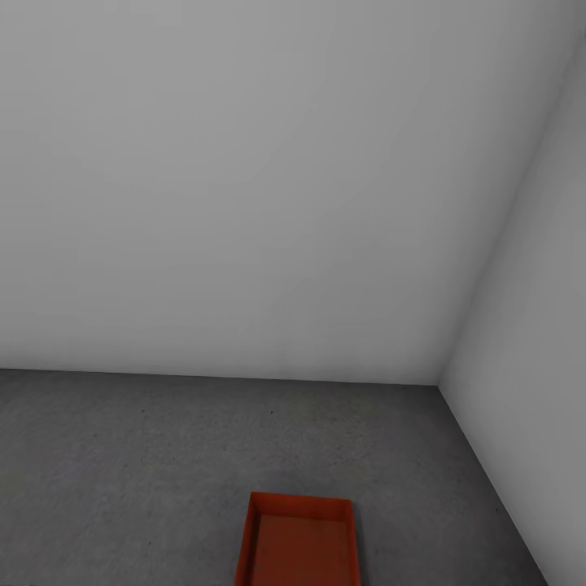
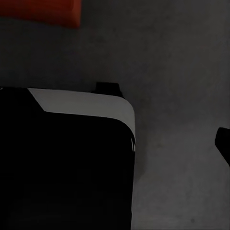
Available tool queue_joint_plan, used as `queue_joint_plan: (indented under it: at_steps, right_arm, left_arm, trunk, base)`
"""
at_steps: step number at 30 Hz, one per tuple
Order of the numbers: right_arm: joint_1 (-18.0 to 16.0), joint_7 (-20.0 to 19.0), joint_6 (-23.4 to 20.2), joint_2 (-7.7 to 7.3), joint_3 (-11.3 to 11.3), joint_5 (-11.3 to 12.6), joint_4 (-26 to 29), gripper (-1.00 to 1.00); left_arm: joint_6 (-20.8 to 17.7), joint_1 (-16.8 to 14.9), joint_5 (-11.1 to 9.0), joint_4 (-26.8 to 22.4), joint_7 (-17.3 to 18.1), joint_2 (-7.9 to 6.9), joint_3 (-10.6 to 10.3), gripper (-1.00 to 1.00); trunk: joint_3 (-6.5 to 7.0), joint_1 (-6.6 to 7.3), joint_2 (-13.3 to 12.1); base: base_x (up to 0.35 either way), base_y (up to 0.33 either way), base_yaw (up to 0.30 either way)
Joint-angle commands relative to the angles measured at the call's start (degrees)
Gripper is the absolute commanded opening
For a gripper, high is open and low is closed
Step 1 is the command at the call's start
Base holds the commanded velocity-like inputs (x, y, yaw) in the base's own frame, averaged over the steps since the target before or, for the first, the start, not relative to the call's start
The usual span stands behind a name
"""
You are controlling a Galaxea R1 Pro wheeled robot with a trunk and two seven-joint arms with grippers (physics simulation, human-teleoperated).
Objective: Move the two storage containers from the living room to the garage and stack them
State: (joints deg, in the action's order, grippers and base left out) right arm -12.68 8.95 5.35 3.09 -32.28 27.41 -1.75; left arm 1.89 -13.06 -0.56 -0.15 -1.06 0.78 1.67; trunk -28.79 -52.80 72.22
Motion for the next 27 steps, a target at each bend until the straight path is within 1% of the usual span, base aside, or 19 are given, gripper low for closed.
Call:
queue_joint_plan:
  at_steps: [1, 8, 16, 22, 27]
  right_arm:
    - [-0.06, 0.02, 0.34, 0.02, -0.45, 0.54, -0.18, 1.00]
    - [-0.06, 0.05, 0.36, 0.00, -0.42, 0.56, -0.18, 1.00]
    - [-0.06, 0.10, 0.38, -0.01, -0.44, 0.64, -0.18, 1.00]
    - [-0.06, 0.16, 0.34, -0.34, -0.42, 0.86, -0.18, 1.00]
    - [-0.06, 0.20, 0.28, -0.52, -0.41, 0.90, -0.18, 1.00]
  left_arm:
    - [0.09, -0.04, -0.05, 0.06, -0.13, 0.04, 0.16, 1.00]
    - [0.31, 0.78, -0.05, 0.06, -0.01, 0.02, 0.17, 1.00]
    - [0.44, 0.93, -0.05, 0.06, 0.05, 0.01, 0.17, 1.00]
    - [0.48, 0.93, -0.05, 0.06, 0.09, 0.01, 0.16, 1.00]
    - [0.48, 0.93, -0.05, 0.06, 0.09, 0.01, 0.16, 1.00]
  trunk:
    - [-0.05, 0.00, 0.03]
    - [-0.05, 0.00, 0.03]
    - [-0.05, 0.00, 0.03]
    - [-0.05, 0.00, 0.03]
    - [-0.05, 0.00, 0.03]
  base:
    - [-0.126, 0.000, 0.000]
    - [-0.289, 0.000, 0.000]
    - [-0.268, 0.000, 0.000]
    - [-0.071, 0.000, -0.008]
    - [-0.005, 0.000, -0.184]
